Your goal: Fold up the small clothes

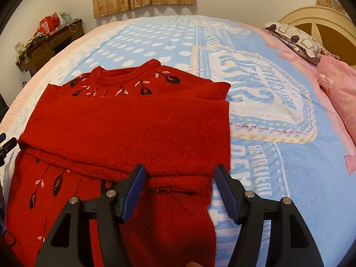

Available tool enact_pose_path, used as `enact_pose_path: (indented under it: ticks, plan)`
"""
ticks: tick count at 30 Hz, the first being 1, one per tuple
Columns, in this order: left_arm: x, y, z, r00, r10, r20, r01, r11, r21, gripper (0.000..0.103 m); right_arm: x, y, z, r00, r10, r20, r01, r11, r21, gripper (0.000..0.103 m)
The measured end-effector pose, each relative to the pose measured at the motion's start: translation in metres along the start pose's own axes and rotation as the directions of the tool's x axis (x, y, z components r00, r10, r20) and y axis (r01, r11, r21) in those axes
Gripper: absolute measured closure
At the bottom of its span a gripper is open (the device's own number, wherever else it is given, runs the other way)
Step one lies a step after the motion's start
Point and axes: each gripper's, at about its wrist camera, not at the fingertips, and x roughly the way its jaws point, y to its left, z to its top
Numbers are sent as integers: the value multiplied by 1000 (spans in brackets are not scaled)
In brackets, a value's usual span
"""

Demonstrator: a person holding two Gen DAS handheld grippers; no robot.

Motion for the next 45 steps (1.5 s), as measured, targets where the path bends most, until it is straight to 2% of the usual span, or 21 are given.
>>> enact_pose_path:
  ticks: [7, 13, 27, 39, 45]
  plan:
    - [-26, -1, 0, 999, -26, 46, 27, 1000, -6, 0, -15, 8, -10, 1000, 8, 11, -8, 1000, -30, 38]
    - [-48, -4, -2, 995, -32, 91, 32, 999, 3, 0, -18, 6, -18, 1000, 20, 6, -20, 1000, -8, 37]
    - [-90, -4, -24, 987, -76, 144, 78, 997, -8, 0, -55, 11, -44, 998, 49, 41, -49, 999, -15, 37]
    - [-135, -4, -46, 973, -95, 210, 92, 995, 23, 0, -83, 21, -78, 996, 70, 53, -69, 998, -14, 36]
    - [-155, -3, -56, 966, -84, 243, 73, 996, 54, 0, -97, 26, -92, 994, 83, 65, -82, 996, -20, 36]
